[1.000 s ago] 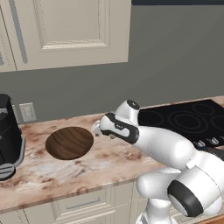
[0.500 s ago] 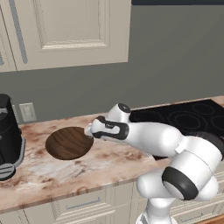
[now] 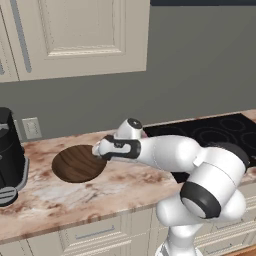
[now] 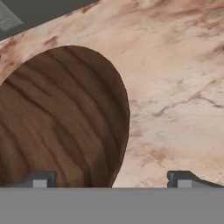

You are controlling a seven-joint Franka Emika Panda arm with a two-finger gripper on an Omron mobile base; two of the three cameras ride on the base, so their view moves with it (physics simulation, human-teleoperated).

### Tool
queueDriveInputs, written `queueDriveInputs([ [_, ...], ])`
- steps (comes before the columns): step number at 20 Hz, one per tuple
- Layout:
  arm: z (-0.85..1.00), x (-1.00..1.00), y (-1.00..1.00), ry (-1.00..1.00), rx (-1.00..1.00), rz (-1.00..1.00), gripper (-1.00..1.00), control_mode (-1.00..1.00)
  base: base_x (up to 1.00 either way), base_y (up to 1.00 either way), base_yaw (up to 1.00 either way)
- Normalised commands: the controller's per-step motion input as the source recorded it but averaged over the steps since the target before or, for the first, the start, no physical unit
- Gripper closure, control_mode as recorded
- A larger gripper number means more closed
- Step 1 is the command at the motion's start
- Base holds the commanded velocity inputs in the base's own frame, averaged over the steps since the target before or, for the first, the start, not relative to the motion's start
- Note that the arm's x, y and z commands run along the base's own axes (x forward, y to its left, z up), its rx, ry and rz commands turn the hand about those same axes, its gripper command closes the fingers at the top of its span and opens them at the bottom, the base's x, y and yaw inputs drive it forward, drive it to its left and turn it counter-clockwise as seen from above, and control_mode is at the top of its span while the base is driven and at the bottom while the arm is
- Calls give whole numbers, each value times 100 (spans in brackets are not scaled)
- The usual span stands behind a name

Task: Pick the cup and bowl from the counter and place them on the counter next to the sink.

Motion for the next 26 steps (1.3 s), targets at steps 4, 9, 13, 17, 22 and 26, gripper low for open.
queueDriveInputs([
  [4, -11, 0, 0, 0, -2, -2, -100, -100, 0, 0, 0],
  [9, -36, 3, 0, 0, 0, -2, -100, -100, 0, 0, 0],
  [13, -30, 5, 0, 0, 0, -1, -100, -100, 0, 0, 0],
  [17, -18, 12, 1, 0, 0, -1, -100, -100, 0, 0, 0],
  [22, -17, 15, 9, 0, 0, -1, -100, -100, 0, 0, 0],
  [26, -19, 17, 13, 0, 0, -2, -100, -100, 0, 0, 0],
])
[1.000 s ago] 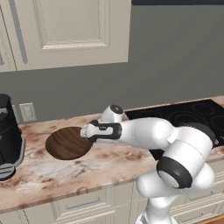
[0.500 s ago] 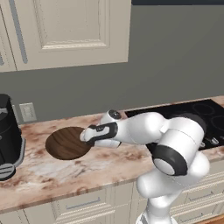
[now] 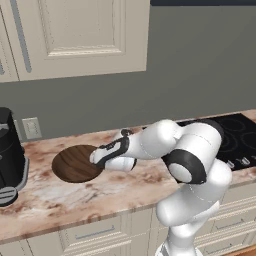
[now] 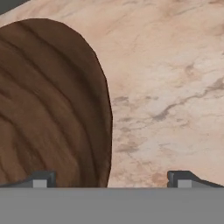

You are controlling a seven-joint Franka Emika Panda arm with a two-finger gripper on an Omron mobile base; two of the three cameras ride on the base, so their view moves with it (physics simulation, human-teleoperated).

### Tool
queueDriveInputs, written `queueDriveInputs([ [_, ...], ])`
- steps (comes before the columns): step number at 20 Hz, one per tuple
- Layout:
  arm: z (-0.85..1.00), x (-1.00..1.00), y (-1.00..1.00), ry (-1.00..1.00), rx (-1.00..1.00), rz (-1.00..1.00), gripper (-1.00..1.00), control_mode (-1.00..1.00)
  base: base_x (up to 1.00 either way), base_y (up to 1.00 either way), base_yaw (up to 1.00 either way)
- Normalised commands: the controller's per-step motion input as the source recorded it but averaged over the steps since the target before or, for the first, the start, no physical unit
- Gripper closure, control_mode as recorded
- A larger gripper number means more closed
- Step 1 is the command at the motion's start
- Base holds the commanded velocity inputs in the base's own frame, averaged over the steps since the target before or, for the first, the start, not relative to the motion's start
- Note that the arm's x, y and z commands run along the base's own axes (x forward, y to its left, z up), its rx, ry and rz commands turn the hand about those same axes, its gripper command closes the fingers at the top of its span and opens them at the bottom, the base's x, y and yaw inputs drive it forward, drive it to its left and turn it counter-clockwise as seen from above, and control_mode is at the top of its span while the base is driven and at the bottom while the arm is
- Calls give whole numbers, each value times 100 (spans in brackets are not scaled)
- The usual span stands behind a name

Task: Pick the cup and bowl from the counter and place them on the counter next to the sink.

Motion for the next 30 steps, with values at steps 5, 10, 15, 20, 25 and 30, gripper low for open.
queueDriveInputs([
  [5, -8, 21, 16, 0, 0, -3, -100, -100, 0, 0, 0],
  [10, -1, 9, 23, 0, 0, -3, -100, -100, 0, 0, 0],
  [15, 0, 0, 13, 1, 0, 0, -100, -100, 0, 0, 0],
  [20, 0, 0, 10, 1, -1, 0, 100, -100, 0, 0, 0],
  [25, 0, 0, 8, 3, -1, 0, 100, -100, 0, 0, 0],
  [30, 2, 0, 11, 8, -4, 0, 100, -100, 0, 0, 0],
])
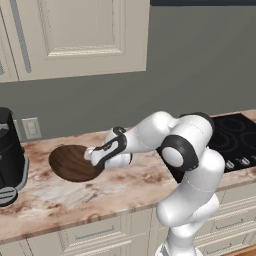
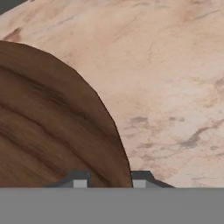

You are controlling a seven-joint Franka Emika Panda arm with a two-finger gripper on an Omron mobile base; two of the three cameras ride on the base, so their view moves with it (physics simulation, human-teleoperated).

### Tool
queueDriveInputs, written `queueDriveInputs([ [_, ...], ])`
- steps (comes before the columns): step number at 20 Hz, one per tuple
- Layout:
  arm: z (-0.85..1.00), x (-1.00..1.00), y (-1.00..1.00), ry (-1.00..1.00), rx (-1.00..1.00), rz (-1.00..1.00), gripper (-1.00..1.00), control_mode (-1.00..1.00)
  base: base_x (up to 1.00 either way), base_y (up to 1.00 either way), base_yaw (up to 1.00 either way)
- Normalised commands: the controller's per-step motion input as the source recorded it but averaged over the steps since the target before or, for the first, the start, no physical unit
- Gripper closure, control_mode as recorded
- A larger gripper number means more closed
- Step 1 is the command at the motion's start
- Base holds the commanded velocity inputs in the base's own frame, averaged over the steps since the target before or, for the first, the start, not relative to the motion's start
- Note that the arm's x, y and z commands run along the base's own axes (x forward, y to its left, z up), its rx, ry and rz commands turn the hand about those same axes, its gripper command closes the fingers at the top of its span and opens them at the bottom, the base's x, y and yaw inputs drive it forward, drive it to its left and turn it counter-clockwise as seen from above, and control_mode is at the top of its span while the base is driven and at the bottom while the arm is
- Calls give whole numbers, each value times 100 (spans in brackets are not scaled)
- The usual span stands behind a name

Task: Pick the cup and bowl from the counter and place them on the counter next to the sink.

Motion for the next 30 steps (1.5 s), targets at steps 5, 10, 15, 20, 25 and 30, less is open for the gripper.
queueDriveInputs([
  [5, 10, 0, 9, 15, -9, 0, 100, -100, 0, 0, 0],
  [10, 26, 0, 0, 9, -4, 0, 100, -100, 0, 0, 0],
  [15, -2, -19, -19, -6, 3, 0, 100, -100, 0, 0, 0],
  [20, -20, -18, -45, -11, 9, 0, 100, -100, 0, 0, 0],
  [25, -4, -9, -47, -14, 15, 3, 100, -100, 0, 0, 0],
  [30, 21, -1, -44, -3, 16, 0, 100, -100, 0, 0, 0],
])
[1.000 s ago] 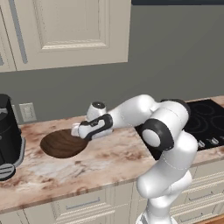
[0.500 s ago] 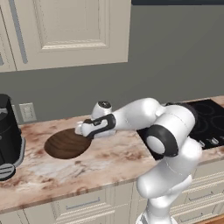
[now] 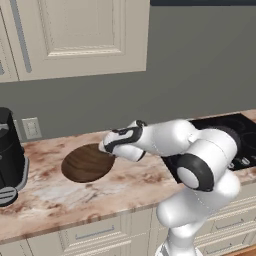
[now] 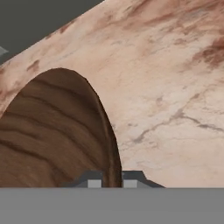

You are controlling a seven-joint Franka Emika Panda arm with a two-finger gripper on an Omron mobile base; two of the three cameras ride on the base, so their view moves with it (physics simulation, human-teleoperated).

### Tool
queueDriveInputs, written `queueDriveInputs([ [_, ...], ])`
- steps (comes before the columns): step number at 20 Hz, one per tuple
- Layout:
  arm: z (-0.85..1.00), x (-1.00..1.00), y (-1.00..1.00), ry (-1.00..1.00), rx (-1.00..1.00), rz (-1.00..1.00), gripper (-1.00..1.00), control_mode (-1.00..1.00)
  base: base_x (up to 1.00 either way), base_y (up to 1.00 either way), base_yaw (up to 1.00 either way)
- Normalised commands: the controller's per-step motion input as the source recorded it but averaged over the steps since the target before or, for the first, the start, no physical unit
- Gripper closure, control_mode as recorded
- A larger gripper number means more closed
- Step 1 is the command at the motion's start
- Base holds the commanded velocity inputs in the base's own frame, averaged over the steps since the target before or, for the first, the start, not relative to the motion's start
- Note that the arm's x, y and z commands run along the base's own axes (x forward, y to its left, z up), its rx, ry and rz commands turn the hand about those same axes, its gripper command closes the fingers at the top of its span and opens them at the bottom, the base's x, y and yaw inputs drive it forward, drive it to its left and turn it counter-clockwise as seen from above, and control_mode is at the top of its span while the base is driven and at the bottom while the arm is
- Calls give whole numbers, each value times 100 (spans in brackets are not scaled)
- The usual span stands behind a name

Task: Pick the cup and bowl from the counter and place them on the counter next to the sink.

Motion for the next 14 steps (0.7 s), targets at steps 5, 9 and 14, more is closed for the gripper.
queueDriveInputs([
  [5, 30, -9, -38, 2, 18, 0, 100, -100, 0, 0, 0],
  [9, 31, -11, -41, 10, 14, -1, 100, -100, 0, 0, 0],
  [14, 54, -22, -45, 15, 5, 0, 100, -100, 0, 0, 0],
])
